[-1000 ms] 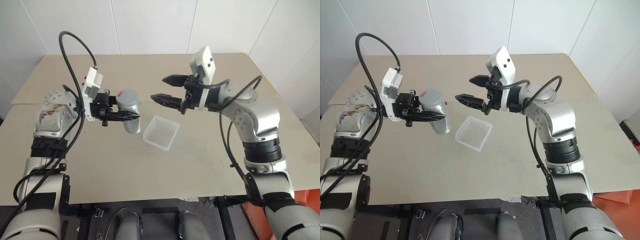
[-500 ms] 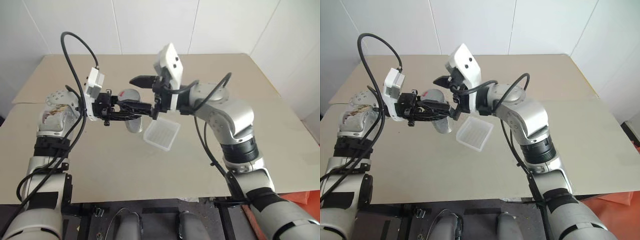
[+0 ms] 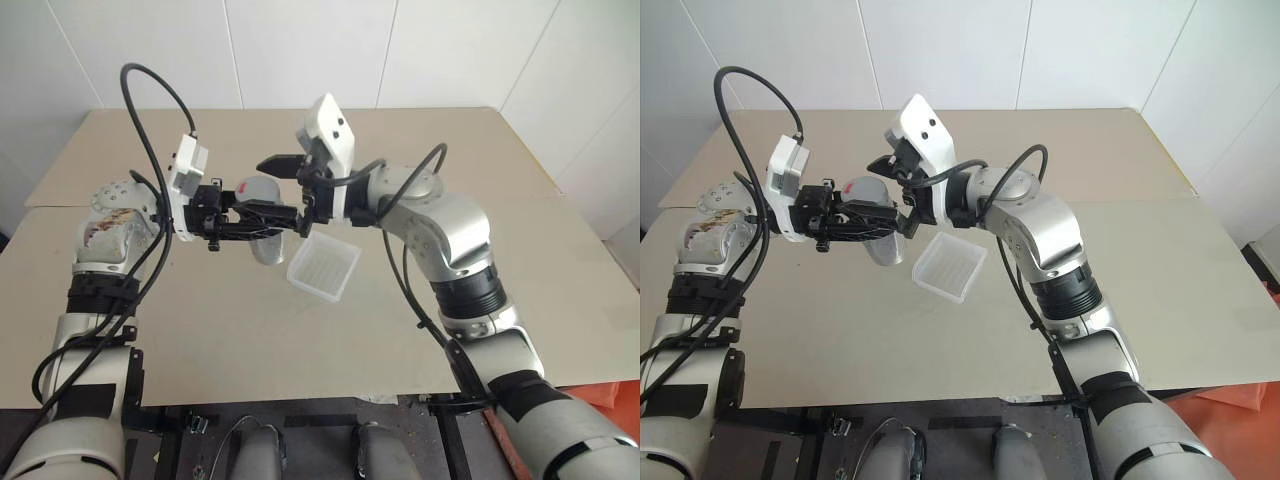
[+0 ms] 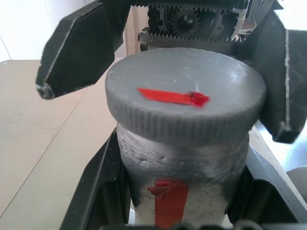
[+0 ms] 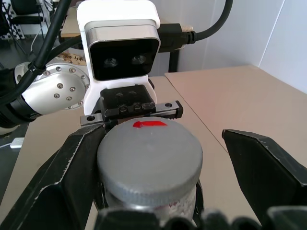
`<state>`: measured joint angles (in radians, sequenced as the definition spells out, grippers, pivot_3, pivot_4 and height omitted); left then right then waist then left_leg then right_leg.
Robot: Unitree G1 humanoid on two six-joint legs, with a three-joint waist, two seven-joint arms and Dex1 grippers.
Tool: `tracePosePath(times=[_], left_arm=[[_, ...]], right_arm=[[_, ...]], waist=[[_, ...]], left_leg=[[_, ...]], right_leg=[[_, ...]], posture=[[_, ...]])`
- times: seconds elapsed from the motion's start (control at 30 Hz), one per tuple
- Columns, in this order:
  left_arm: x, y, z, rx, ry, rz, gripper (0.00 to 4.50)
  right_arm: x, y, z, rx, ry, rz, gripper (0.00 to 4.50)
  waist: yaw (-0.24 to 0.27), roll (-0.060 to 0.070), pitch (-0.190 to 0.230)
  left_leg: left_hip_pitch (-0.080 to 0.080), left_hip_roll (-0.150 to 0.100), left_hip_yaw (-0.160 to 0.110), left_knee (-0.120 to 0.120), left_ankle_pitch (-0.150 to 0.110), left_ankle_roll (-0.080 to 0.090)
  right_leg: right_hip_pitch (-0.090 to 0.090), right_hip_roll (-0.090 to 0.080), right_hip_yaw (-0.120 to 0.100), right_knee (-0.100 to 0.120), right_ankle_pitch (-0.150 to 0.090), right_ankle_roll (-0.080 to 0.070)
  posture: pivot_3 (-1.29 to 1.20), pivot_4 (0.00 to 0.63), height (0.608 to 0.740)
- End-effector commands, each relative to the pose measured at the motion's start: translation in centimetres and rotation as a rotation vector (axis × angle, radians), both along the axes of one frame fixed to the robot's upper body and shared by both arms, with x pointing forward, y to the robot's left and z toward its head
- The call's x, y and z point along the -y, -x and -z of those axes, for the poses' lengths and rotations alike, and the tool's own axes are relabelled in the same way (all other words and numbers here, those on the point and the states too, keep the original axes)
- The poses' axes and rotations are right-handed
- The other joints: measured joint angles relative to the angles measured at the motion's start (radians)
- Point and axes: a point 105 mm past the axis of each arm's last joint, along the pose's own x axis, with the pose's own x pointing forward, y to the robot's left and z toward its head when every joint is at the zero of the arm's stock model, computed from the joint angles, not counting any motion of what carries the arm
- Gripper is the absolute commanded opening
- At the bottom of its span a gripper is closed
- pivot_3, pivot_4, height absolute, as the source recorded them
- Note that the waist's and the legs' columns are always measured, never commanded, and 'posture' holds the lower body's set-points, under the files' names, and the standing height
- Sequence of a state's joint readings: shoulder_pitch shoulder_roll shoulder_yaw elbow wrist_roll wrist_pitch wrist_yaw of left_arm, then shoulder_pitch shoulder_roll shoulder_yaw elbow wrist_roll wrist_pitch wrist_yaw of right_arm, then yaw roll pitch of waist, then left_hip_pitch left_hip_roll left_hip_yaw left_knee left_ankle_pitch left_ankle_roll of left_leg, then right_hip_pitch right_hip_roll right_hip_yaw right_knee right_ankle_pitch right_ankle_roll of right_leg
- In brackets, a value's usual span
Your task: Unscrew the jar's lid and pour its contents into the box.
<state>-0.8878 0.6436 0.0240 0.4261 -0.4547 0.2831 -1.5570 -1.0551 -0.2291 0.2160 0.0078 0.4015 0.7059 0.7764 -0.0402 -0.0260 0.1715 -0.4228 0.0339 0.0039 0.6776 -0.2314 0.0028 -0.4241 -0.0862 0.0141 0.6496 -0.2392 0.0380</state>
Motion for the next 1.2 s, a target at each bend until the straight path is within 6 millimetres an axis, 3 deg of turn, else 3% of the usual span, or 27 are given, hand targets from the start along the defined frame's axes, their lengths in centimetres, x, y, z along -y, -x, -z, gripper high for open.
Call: tracePosePath(times=[0.03,0.6,1.2], left_arm=[[-0.3,0.5,-1.3,0.065,0.004,0.008,2.06],[-0.2,0.6,-1.2,0.058,0.001,0.013,2.06],[-0.3,0.6,-1.0,0.057,0.004,0.005,2.06]], right_arm=[[1.4,0.2,-1.6,0.063,-0.038,0.018,4.45],[1.3,3.3,-1.7,0.057,-0.030,-0.095,4.45],[-0.1,2.4,-1.5,0.039,-0.016,-0.072,4.45]], waist=[[0.000,0.000,0.000],[0.000,0.000,0.000],[0.000,0.000,0.000]], left_leg=[[0.000,0.000,0.000,0.000,0.000,0.000],[0.000,0.000,0.000,0.000,0.000,0.000],[0.000,0.000,0.000,0.000,0.000,0.000]], right_leg=[[0.000,0.000,0.000,0.000,0.000,0.000],[0.000,0.000,0.000,0.000,0.000,0.000],[0.000,0.000,0.000,0.000,0.000,0.000]], posture=[[0.00,0.150,0.740],[0.00,0.150,0.740],[0.00,0.150,0.740]])
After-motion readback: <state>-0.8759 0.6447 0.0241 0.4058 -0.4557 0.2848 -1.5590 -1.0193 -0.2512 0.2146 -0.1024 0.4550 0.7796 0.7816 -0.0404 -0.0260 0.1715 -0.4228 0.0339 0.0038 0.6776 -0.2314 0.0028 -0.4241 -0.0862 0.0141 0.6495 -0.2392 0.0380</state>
